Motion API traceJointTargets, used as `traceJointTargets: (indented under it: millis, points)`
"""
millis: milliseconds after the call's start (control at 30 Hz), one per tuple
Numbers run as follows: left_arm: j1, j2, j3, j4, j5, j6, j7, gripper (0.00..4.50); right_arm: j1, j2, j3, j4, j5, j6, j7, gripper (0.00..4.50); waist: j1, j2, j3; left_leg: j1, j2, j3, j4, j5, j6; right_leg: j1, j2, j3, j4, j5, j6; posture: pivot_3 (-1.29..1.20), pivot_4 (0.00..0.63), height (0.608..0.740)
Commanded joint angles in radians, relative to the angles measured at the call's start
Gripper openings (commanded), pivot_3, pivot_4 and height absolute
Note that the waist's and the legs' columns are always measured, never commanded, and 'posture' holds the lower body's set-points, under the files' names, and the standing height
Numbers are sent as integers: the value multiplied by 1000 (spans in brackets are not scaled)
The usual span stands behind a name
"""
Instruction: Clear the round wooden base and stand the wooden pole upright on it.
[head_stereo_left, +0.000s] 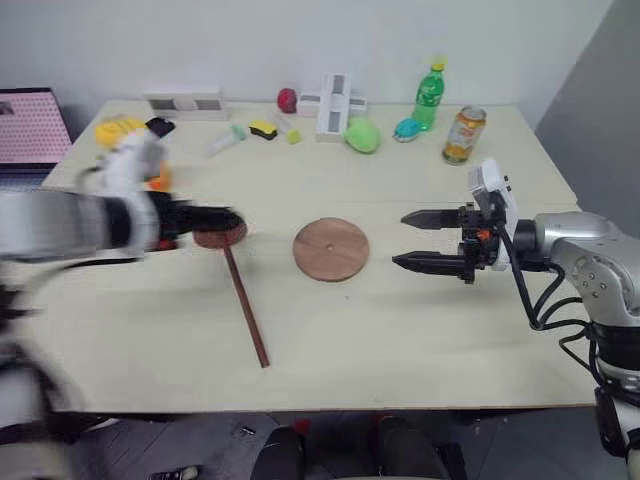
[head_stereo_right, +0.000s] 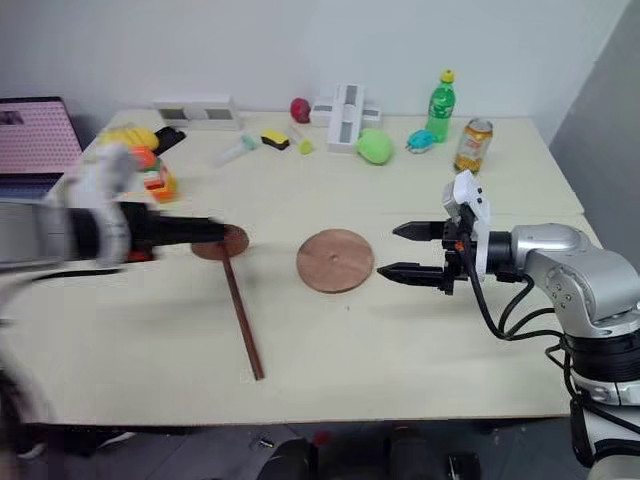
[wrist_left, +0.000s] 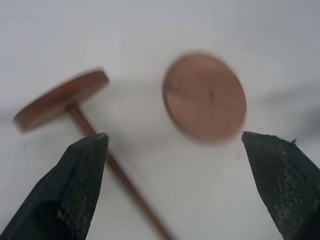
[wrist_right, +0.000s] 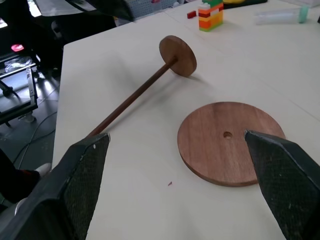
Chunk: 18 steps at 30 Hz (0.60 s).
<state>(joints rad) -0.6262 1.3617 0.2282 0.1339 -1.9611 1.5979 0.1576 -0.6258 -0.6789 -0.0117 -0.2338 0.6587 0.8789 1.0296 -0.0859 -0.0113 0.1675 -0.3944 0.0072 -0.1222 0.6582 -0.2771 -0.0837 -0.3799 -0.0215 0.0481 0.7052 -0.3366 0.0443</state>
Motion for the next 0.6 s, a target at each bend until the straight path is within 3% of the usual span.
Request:
traceJointTargets:
  millis: [33, 67, 100, 133, 200, 433, 600]
  points:
    - [309, 42, 262, 62, 76, 17, -317, 4440, -19, 31, 15, 5, 7, -38, 2, 4500, 1, 9, 3, 2, 0, 1, 0, 0, 0, 1, -1, 0, 1, -1, 0, 0, 150, 740]
    - [424, 40, 367, 57, 150, 17, -415, 4440, -20, 31, 23, 9, 3, -42, 12, 4500, -2, 11, 4, 2, 1, 1, 0, 0, 1, 0, -1, 0, 4, -1, -1, 0, 150, 740]
    - [588, -15, 515, -35, 322, -49, -565, 4440, -24, 25, 31, 13, 1, -44, 25, 4500, -1, 10, 5, 1, 3, 1, 1, -1, 3, -3, 0, 0, 8, -2, -2, 0, 150, 740]
    - [698, -51, 597, -94, 381, -33, -638, 4440, -31, 16, 37, 13, 3, -43, 39, 4500, -2, 11, 5, 1, 2, 1, 1, 0, 1, -4, 0, -1, 10, -3, -5, 0, 150, 740]
    - [793, -115, 647, -118, 395, -6, -719, 4440, -49, -1, 36, 7, 20, -24, 57, 4500, -2, 11, 6, 1, 3, 2, 0, 1, -1, -6, 0, -1, 10, -4, -7, 0, 150, 740]
    - [780, -305, 453, -163, 467, -90, -796, 4440, -104, -55, 31, -71, 124, 94, 95, 4500, 21, 7, 6, -1, 3, -1, 0, -2, 3, -4, -2, -3, 9, -5, -7, 0, 150, 740]
    - [620, -412, 276, -70, 652, -253, -866, 4440, -138, -74, 33, -94, 157, 139, 89, 4500, 32, 5, 6, -2, 3, -2, 1, -2, 3, -4, -1, -5, 9, -4, -7, 0, 150, 740]
